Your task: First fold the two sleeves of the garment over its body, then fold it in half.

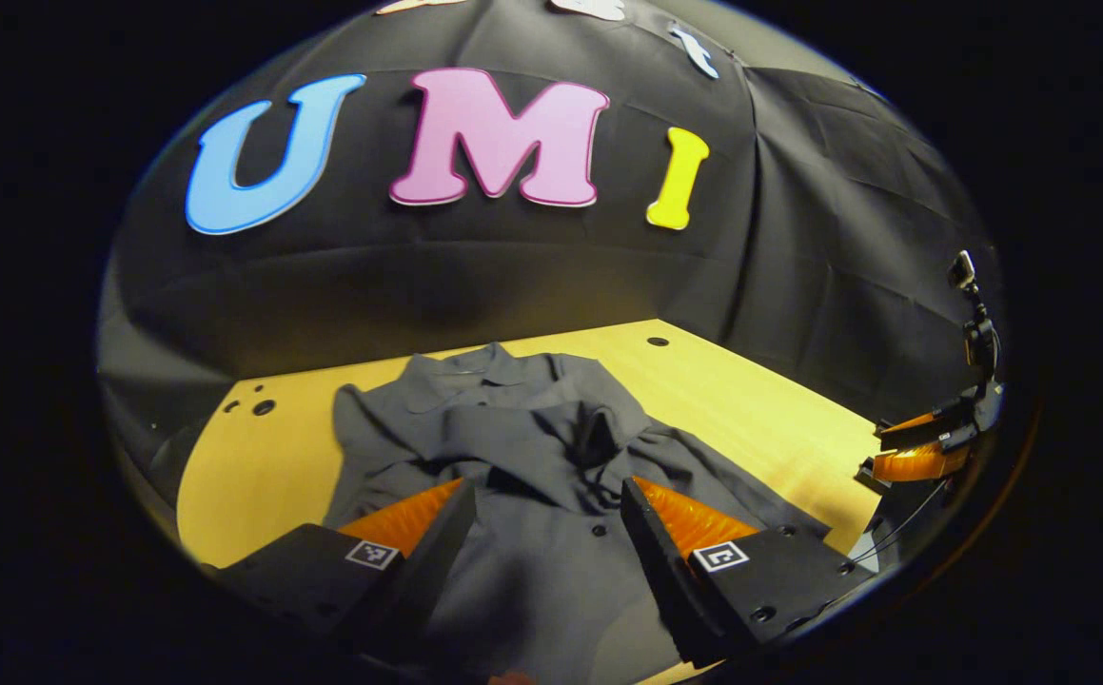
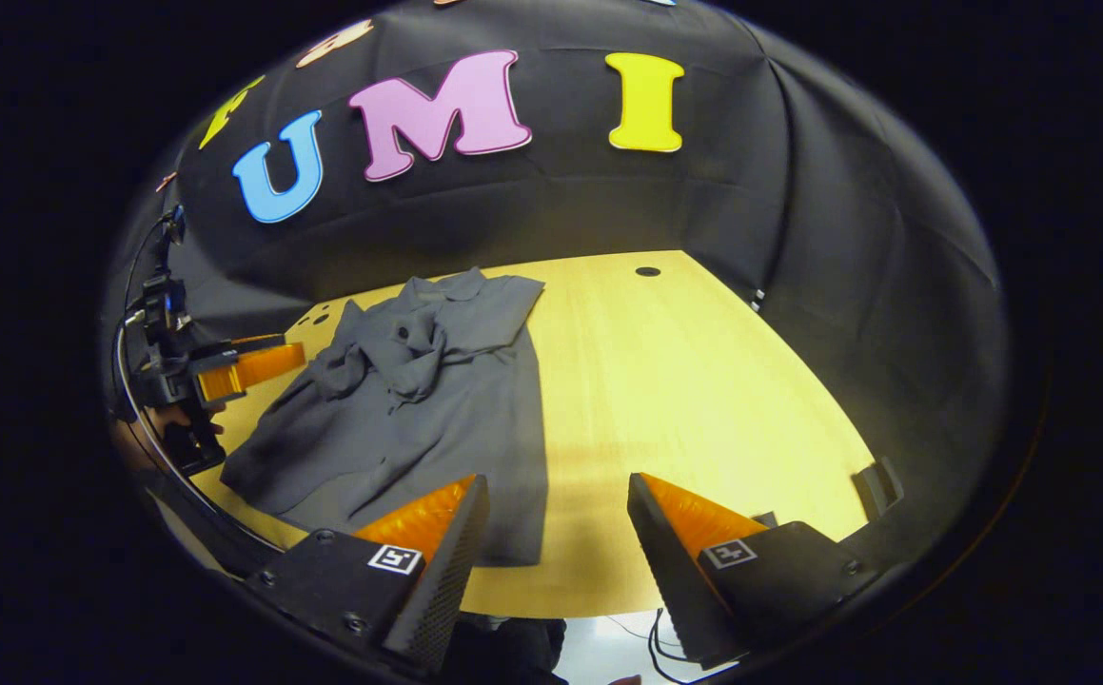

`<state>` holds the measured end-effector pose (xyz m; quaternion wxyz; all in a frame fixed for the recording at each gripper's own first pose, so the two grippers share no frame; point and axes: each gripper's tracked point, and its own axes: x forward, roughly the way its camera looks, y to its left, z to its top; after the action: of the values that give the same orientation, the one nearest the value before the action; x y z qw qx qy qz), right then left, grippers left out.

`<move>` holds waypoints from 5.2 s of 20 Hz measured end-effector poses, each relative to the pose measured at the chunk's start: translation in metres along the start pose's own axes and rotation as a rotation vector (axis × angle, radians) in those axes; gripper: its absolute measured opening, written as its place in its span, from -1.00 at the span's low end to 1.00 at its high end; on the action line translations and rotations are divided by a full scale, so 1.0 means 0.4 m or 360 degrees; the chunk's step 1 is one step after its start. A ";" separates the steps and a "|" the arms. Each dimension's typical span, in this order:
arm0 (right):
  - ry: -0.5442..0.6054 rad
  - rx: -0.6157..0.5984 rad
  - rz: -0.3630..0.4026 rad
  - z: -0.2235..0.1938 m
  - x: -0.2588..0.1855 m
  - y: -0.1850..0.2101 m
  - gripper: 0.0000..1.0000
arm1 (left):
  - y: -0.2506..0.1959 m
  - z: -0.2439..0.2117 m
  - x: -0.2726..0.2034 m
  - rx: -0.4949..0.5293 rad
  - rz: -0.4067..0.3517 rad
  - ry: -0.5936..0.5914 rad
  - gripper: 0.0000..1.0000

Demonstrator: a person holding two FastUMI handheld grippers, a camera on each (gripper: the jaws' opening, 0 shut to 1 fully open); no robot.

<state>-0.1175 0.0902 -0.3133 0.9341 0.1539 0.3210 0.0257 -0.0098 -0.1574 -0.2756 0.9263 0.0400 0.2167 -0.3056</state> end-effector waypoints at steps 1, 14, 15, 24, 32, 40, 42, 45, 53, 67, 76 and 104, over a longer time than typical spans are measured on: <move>0.0004 -0.0005 0.0002 -0.008 0.006 0.020 0.84 | 0.032 -0.014 -0.041 -0.0009 0.0036 0.0007 0.93; 0.0267 -0.0104 -0.0114 -0.168 0.138 0.039 0.87 | 0.338 -0.466 -0.291 -0.0201 0.0382 0.0553 0.94; 0.0287 -0.0116 -0.0119 -0.180 0.151 0.042 0.87 | 0.339 -0.488 -0.284 -0.0214 0.0383 0.0587 0.94; 0.0314 -0.0134 -0.0093 -0.181 0.224 0.115 0.86 | 0.309 -0.523 -0.200 -0.0248 0.0369 0.0706 0.96; 0.0430 -0.0184 0.0101 -0.207 0.184 0.184 -0.89 | 0.241 -0.523 -0.223 -0.0332 0.0215 0.0794 -0.88; 0.0556 -0.0114 0.0208 -0.282 -0.037 0.178 -0.89 | 0.168 -0.590 -0.476 -0.0462 0.0133 0.0957 -0.89; 0.0582 -0.0119 0.0237 -0.301 -0.096 0.192 -0.89 | 0.155 -0.589 -0.522 -0.0498 0.0112 0.0988 -0.89; 0.0520 -0.0085 0.0264 -0.244 -0.140 0.211 -0.89 | 0.160 -0.540 -0.554 -0.0516 0.0125 0.0954 -0.89; 0.0224 -0.0047 0.0234 -0.035 -0.105 0.227 -0.89 | 0.203 -0.328 -0.456 -0.0532 0.0075 0.0718 -0.89; 0.0723 0.0275 0.0040 -0.434 -0.078 0.136 0.81 | 0.197 -0.447 -0.486 -0.0470 0.0091 0.0946 -0.89; 0.0724 0.0257 0.0352 -0.436 -0.039 0.203 -0.89 | 0.184 -0.453 -0.497 -0.0450 0.0122 0.0941 -0.89; 0.0688 -0.0069 0.0218 -0.294 0.086 0.341 -0.89 | 0.186 -0.413 -0.452 -0.0536 0.0092 0.0839 -0.89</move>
<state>-0.1550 0.2570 -0.3801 0.8427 0.1462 0.5020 0.1285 -0.1586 0.0359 -0.3520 0.8401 -0.0300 0.4957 -0.2182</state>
